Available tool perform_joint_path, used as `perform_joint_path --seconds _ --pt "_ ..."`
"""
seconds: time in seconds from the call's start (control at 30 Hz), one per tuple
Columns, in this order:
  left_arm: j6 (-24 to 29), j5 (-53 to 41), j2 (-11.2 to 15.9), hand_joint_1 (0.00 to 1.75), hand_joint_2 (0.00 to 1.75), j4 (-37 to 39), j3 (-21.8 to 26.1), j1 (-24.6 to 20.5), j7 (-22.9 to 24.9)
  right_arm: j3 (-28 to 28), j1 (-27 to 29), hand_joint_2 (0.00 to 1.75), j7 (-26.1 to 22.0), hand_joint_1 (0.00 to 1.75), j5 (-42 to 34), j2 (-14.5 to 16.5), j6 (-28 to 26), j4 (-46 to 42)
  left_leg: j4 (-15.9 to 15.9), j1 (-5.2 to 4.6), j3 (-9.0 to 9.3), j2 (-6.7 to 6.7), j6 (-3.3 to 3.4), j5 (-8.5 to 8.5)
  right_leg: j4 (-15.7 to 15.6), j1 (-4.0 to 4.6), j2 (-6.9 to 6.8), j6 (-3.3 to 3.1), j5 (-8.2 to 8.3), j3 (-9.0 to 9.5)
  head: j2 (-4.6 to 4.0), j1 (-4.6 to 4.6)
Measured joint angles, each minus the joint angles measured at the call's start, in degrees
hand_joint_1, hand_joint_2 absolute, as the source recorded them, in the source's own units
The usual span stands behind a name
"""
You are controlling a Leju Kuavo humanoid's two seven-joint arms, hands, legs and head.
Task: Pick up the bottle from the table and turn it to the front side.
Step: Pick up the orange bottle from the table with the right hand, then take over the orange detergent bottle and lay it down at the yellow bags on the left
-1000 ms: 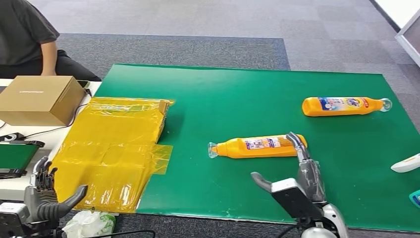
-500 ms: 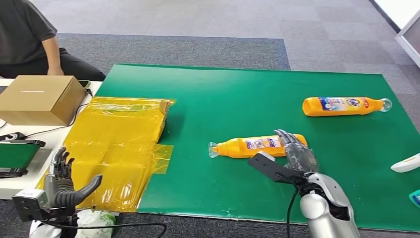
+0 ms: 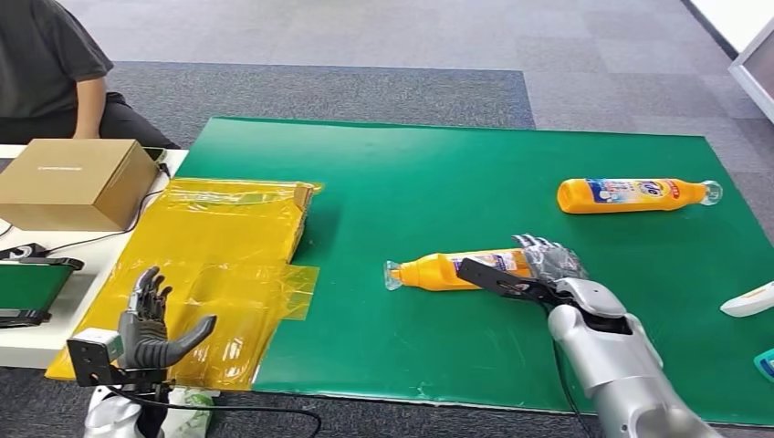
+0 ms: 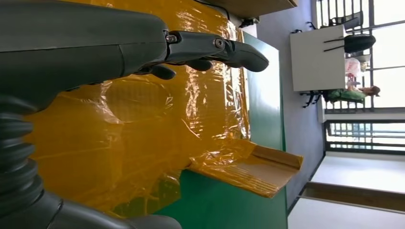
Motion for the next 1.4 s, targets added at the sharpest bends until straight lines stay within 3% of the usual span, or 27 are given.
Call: perform_joint_path --seconds 0.03,0.17,0.2,0.43,0.53,0.67,0.83,1.13,1.4 --pt "0.1 0.0 0.1 0.0 1.75 0.3 -0.1 -0.1 0.0 0.4 -1.2 1.75 0.1 0.02 0.7 0.0 0.7 1.9 0.0 0.0 0.0 0.0 0.0 0.0 0.0 0.0 0.0 0.0 0.0 0.0 0.0 -0.01" --pt "0.5 0.7 0.7 0.0 1.75 1.5 -0.5 -0.5 0.0 2.1 -5.6 1.75 -0.2 1.68 3.1 -0.1 3.4 9.0 0.0 0.01 0.04 0.0 -0.01 -0.01 0.0 0.0 0.01 0.0 0.0 0.01 0.01 -0.01" --pt "0.7 0.9 0.9 0.0 1.75 1.7 -0.5 -0.6 0.0 2.6 -6.5 1.75 -0.6 1.75 3.4 -0.2 3.8 10.5 0.0 0.01 0.06 0.01 -0.01 -0.01 0.0 0.01 0.01 0.0 0.0 0.02 0.01 -0.01" --pt "0.9 2.2 1.6 0.0 1.75 2.5 -0.5 -0.4 0.0 3.8 -6.8 1.75 -7.8 1.75 -0.6 -0.6 0.3 12.8 0.0 0.02 0.14 0.02 -0.01 0.01 0.0 0.02 0.01 -0.04 0.03 0.1 -0.01 0.0" --pt "-2.5 4.2 1.5 0.0 1.75 2.2 -0.3 0.1 0.0 3.8 -2.0 1.75 -10.6 1.75 -7.3 -0.2 -1.9 6.2 0.0 0.02 0.09 0.01 -0.01 0.02 0.0 0.03 -0.01 -0.06 0.04 0.1 -0.01 -0.01" --pt "-9.1 5.8 0.3 0.0 1.75 1.1 -0.4 0.9 -0.1 4.6 5.6 1.75 -10.6 1.75 -12.7 1.8 -2.6 -6.9 0.0 0.01 -0.11 0.0 -0.01 0.02 0.0 0.03 -0.02 -0.06 0.04 -0.09 0.0 -0.01" --pt "-16.0 8.0 -0.5 0.0 1.75 -0.1 -2.9 0.9 -0.2 6.6 8.8 1.75 -11.8 1.75 -16.4 5.4 -4.3 -15.7 0.0 0.02 -0.19 0.01 -0.03 0.03 0.0 0.03 0.0 -0.06 0.04 -0.2 -0.01 -0.01" --pt "-20.8 13.7 1.3 0.0 1.75 -3.3 -10.0 -2.7 2.0 13.5 8.8 1.75 -15.6 1.75 -20.5 12.4 -8.5 -16.1 0.0 0.05 -0.19 0.01 -0.12 0.1 0.0 0.06 -0.01 -0.09 0.06 -0.2 0.0 -0.02" --pt "-20.3 17.9 2.5 0.0 1.75 -5.9 -11.6 -4.8 4.2 21.2 9.4 1.75 -19.2 1.75 -26.1 14.6 -11.0 -11.6 0.0 0.05 -0.23 0.0 -0.12 0.1 0.0 0.05 -0.01 -0.09 0.05 -0.22 0.0 -0.01"
